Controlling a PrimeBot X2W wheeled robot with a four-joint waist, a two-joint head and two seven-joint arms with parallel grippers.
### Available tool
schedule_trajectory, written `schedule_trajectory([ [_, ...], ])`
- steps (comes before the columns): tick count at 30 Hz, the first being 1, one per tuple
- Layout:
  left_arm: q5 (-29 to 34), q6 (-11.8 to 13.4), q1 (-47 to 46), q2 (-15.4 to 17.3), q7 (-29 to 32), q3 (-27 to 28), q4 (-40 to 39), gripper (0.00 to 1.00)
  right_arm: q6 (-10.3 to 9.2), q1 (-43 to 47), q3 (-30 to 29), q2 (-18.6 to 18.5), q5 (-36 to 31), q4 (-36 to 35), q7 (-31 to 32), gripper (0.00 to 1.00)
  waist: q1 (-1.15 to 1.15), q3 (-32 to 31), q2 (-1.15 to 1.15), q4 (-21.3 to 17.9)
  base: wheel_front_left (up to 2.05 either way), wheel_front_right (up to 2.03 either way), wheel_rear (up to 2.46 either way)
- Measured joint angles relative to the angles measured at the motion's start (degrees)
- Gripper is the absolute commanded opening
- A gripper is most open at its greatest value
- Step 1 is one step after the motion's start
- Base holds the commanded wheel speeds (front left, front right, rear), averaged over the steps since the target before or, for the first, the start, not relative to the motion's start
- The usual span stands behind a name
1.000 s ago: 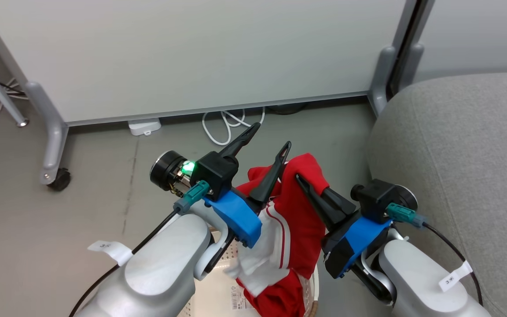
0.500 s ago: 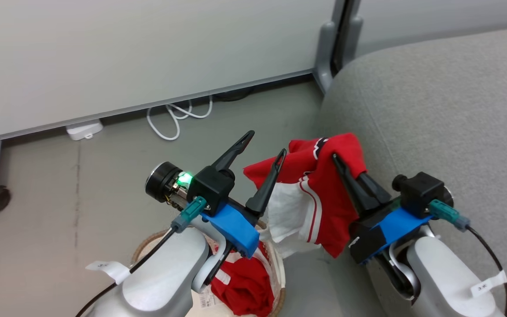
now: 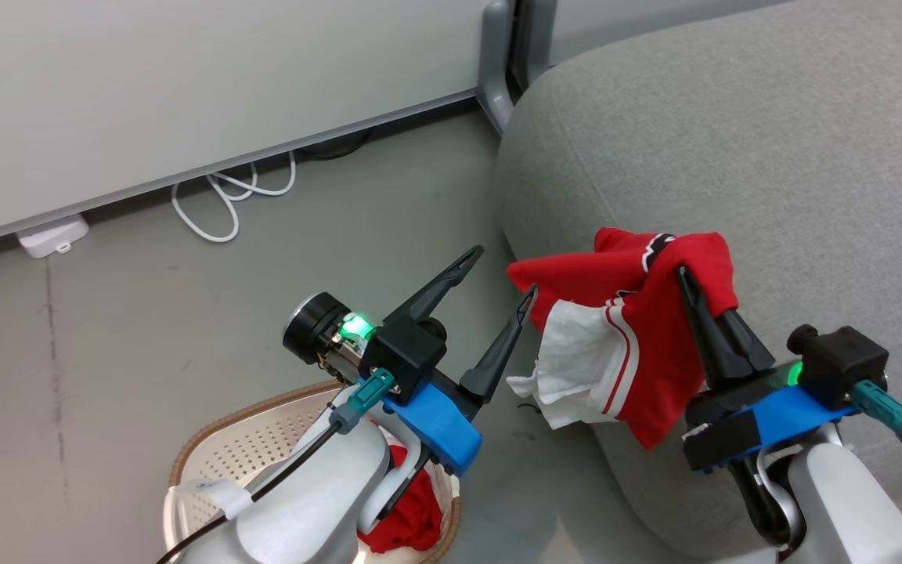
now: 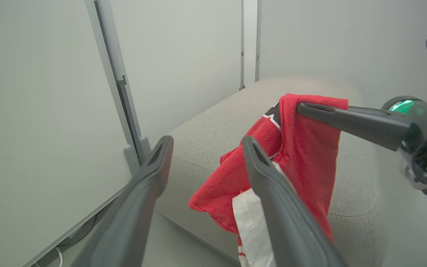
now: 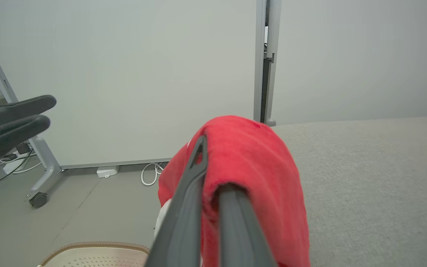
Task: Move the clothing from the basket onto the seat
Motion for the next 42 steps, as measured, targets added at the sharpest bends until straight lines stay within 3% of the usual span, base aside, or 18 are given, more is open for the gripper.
schedule_trajectory([
  [16, 2.2, -1.3, 0.0, -1.3, 0.0, 0.8, 0.9, 1.00, 0.00, 3.2, -6.2, 0.9, -2.4, -5.3, 0.0, 0.00, 0.00, 1.4, 0.00, -2.7, 0.00, 0.00, 0.00],
  [25, 4.4, -1.2, -1.7, -0.7, 0.0, 1.5, 0.5, 1.00, 0.00, -9.3, -12.6, -0.9, -2.5, -9.1, 0.0, 0.00, 0.00, 6.0, 0.00, -1.8, 0.00, 0.00, 0.00],
  [33, 6.4, -2.0, -7.1, -1.0, 0.1, 0.7, 0.7, 1.00, 0.00, -23.3, -20.4, -6.9, -4.1, -10.4, 0.0, 0.00, 0.00, 13.9, 0.00, -0.1, 0.00, 0.00, 0.00],
  [42, 8.3, -2.1, -11.9, -0.4, 1.2, 0.3, -0.3, 1.00, 0.00, -35.6, -29.2, -18.0, -2.2, -6.1, 0.0, 0.00, 0.01, 24.0, 0.00, 1.8, 0.00, 0.00, 0.00],
])
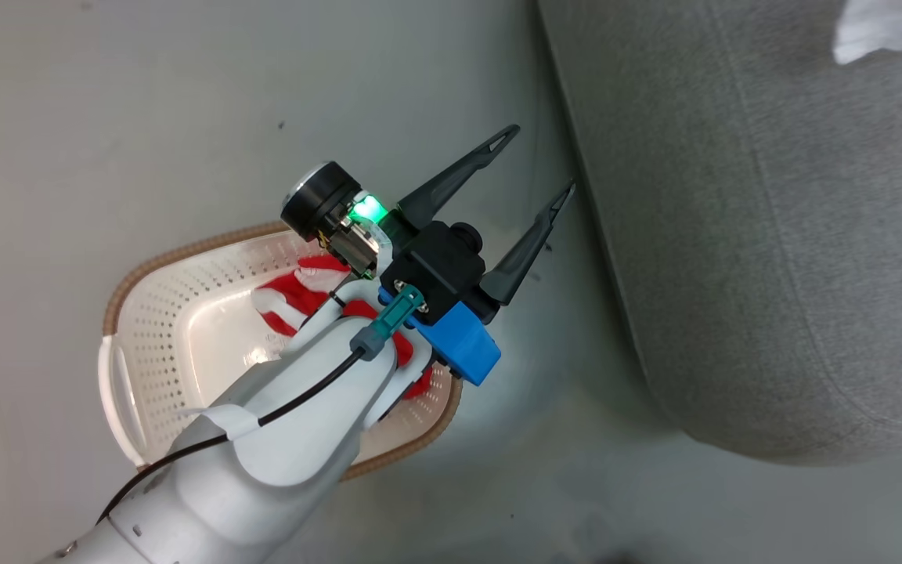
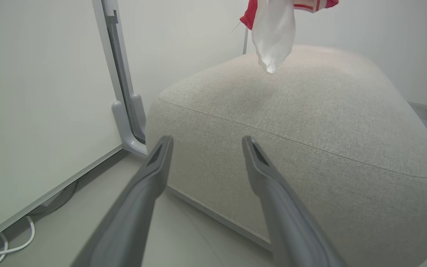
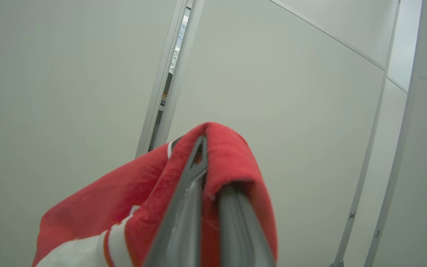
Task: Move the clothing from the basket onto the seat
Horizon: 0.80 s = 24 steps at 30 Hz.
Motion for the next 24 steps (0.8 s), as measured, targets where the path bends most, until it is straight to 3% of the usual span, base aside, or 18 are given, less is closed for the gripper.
schedule_trajectory([
  [7, 0.6, 0.2, -1.1, 0.8, 0.2, -0.5, -0.3, 1.00, 0.00, -2.8, -2.1, -3.0, 1.1, 10.5, 0.0, 0.00, 0.00, 5.9, 0.00, 0.7, 0.00, 0.00, 0.00],
  [15, 0.9, 0.2, -2.2, 0.5, 0.5, -1.3, -0.4, 1.00, 0.00, -3.2, -1.0, -0.9, 1.2, 21.5, 0.0, 0.00, 0.00, 8.9, 0.00, 1.8, 0.00, 0.00, 0.00],
  [24, 0.7, 0.1, -2.4, -0.5, -0.3, -1.7, 0.5, 1.00, 0.00, 2.7, -0.5, 2.3, 1.4, 31.1, 0.0, 0.00, 0.00, 8.1, 0.00, 3.1, 0.00, 0.00, 0.00],
])
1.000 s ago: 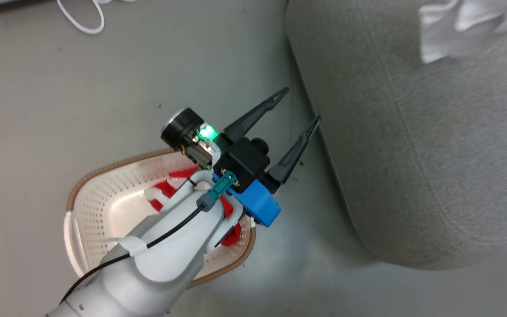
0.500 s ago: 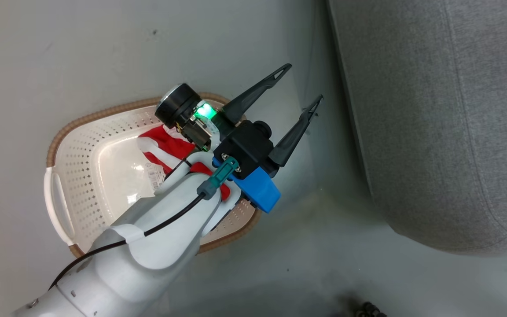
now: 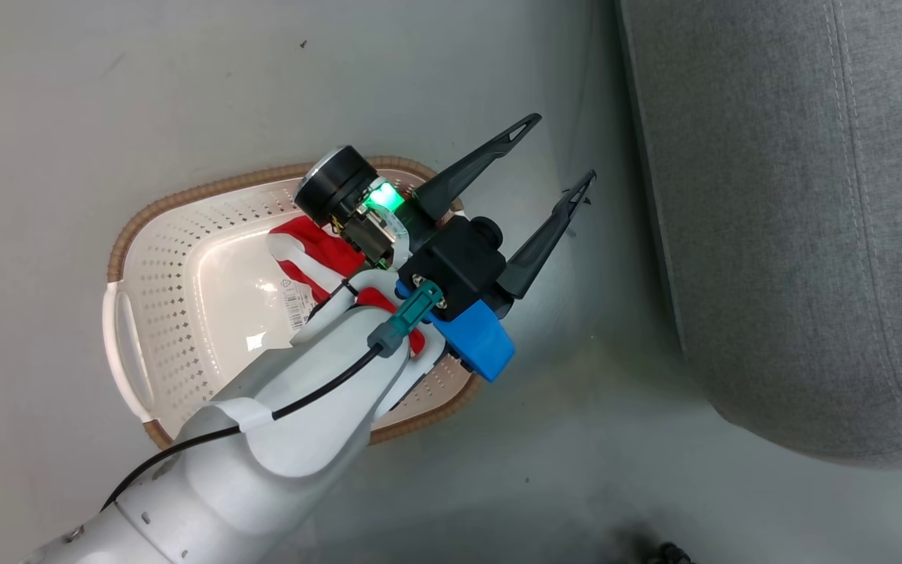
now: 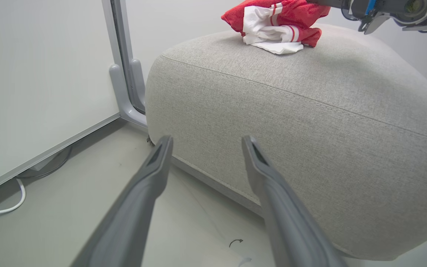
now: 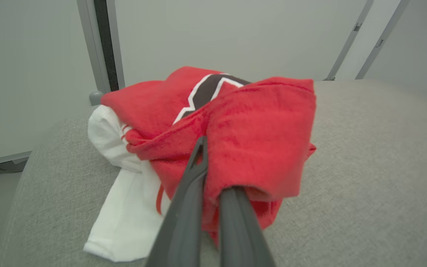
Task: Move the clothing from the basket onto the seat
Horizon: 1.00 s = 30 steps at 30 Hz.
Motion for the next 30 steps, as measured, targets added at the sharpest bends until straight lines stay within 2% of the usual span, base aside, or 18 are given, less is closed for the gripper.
schedule_trajectory([
  [4, -0.3, 0.0, 0.0, -0.1, -0.2, 0.0, 0.5, 1.00, 0.00, 1.1, 0.2, 1.3, 0.5, 0.7, 0.0, 0.00, 0.00, -0.8, 0.00, 0.1, 0.00, 0.00, 0.00],
  [5, -0.4, 0.0, 0.0, -0.1, -0.4, 0.0, 0.7, 1.00, 0.00, 1.3, 0.1, 1.4, 0.7, 0.3, 0.0, 0.24, 0.00, -1.1, 0.00, 0.1, 0.00, 0.00, 0.00],
  [6, -0.4, 0.1, 0.0, -0.1, -0.4, 0.1, 0.8, 1.00, 0.00, 1.7, 0.0, 1.6, 0.8, -0.2, 0.0, 1.00, 0.00, -1.5, 0.00, 0.1, 0.00, 0.00, 0.00],
  [13, -1.3, 0.3, 2.5, -1.0, -0.8, 0.6, 1.8, 1.00, 0.00, 9.1, -1.7, 3.5, -0.9, -3.8, 0.0, 1.00, 0.00, -6.1, 0.00, 0.1, 0.00, 0.00, 0.00],
  [19, -2.0, 0.9, 7.1, -1.0, -0.9, 3.1, 0.6, 1.00, 0.00, 17.3, -1.5, 5.8, -3.4, -10.7, 0.0, 1.00, -0.01, -11.9, 0.00, 0.4, 0.00, 0.00, 0.00],
  [30, -2.5, 2.9, 20.1, -0.2, -0.9, 12.8, -3.0, 1.00, 0.00, 29.6, 7.1, 11.2, -4.7, -23.7, 0.0, 1.00, -0.02, -23.8, 0.00, 2.8, 0.00, 0.00, 0.00],
])
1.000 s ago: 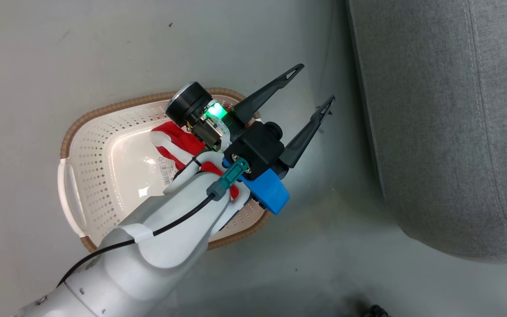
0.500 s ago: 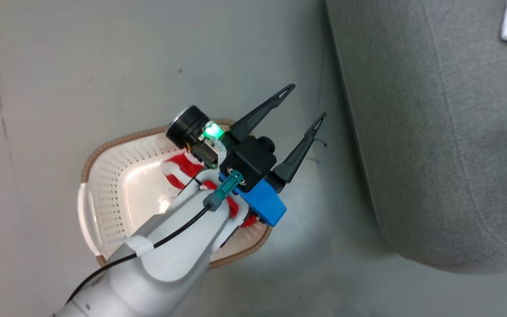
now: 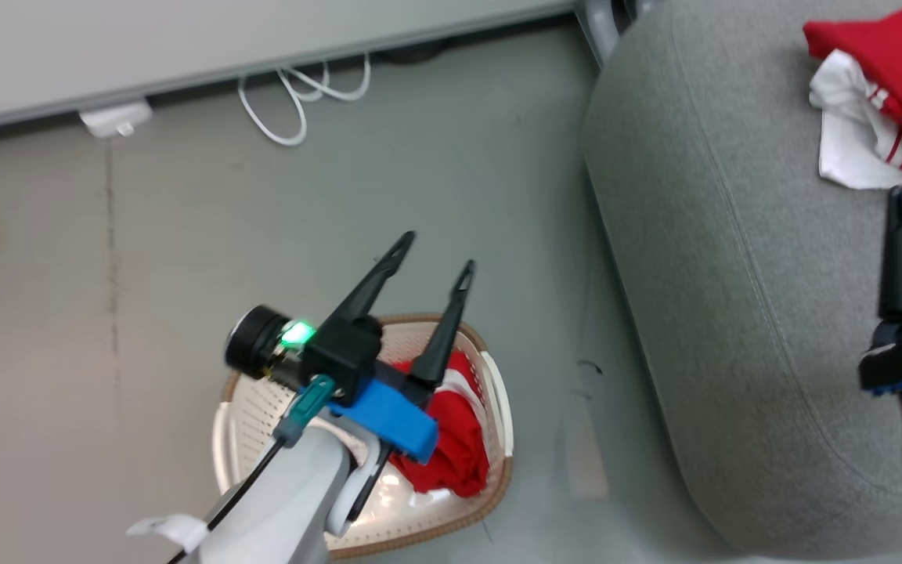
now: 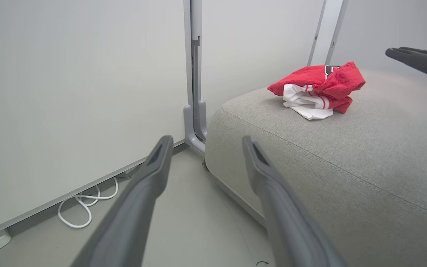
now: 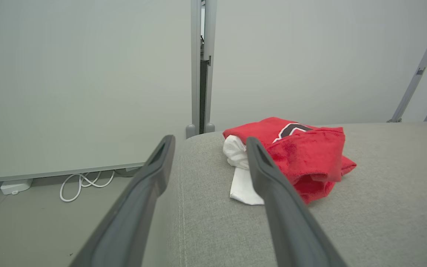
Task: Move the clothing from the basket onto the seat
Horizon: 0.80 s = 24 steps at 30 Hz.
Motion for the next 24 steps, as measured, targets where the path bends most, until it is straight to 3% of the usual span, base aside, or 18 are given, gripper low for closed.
schedule_trajectory([
  [11, 2.0, 0.8, 10.1, 0.1, -0.1, 12.5, -3.3, 1.00, 0.00, 6.8, 6.4, 3.1, -0.4, -5.9, 0.0, 1.00, 0.00, -8.6, 0.00, 5.3, 0.00, 0.00, 0.00],
  [24, 5.5, -1.7, 19.3, -1.6, -0.1, 23.0, -3.7, 1.00, 0.00, 15.8, 7.6, 7.7, -3.3, -9.5, 0.0, 1.00, 0.00, -16.2, 0.00, 9.1, 0.00, 0.00, 0.00],
])
